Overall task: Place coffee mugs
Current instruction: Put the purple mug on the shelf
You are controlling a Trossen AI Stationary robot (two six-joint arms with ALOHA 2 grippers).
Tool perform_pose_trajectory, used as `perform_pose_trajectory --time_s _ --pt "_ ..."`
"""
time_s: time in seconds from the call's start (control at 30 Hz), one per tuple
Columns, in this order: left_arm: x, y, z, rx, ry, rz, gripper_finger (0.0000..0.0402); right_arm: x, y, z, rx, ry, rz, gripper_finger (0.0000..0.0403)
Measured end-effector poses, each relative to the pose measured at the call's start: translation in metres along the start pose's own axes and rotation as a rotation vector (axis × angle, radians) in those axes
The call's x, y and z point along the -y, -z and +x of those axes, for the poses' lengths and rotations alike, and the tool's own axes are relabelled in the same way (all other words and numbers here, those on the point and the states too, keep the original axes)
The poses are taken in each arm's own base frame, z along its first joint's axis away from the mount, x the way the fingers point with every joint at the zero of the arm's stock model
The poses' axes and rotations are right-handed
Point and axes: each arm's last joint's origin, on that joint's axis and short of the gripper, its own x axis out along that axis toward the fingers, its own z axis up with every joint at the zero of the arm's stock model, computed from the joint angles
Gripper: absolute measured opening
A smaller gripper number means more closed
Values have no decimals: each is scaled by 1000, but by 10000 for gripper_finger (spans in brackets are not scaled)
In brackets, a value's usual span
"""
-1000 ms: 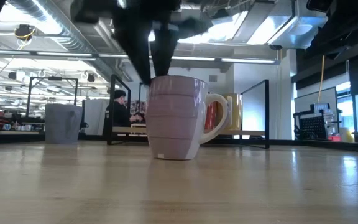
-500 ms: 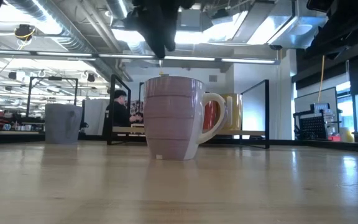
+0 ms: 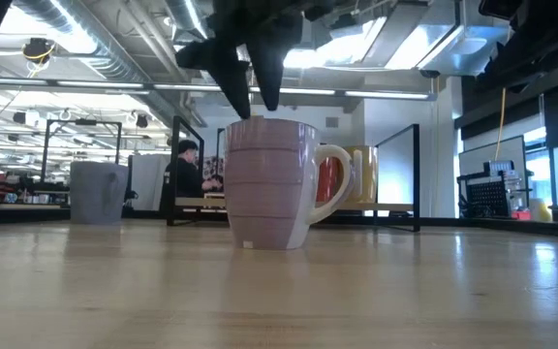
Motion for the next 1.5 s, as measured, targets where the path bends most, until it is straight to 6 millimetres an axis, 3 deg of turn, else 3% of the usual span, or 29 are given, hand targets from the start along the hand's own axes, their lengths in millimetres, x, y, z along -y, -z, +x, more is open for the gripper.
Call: perform_pose_trajectory --time_s 0.57,0.7,1.03,1.3,1.5 --pt "-6 16 44 -51 28 45 169 0 1 0 -6 5 -12 166" --pt "-5 16 48 -42 49 89 151 1 0 0 -1 12 -12 166" --pt "-1 13 49 -10 97 285 14 0 0 0 7 8 -25 166" --pt "12 -9 20 136 154 479 12 -1 -2 0 24 -15 -18 166" --pt "3 -33 16 176 145 560 12 -4 -6 0 60 -41 -22 166"
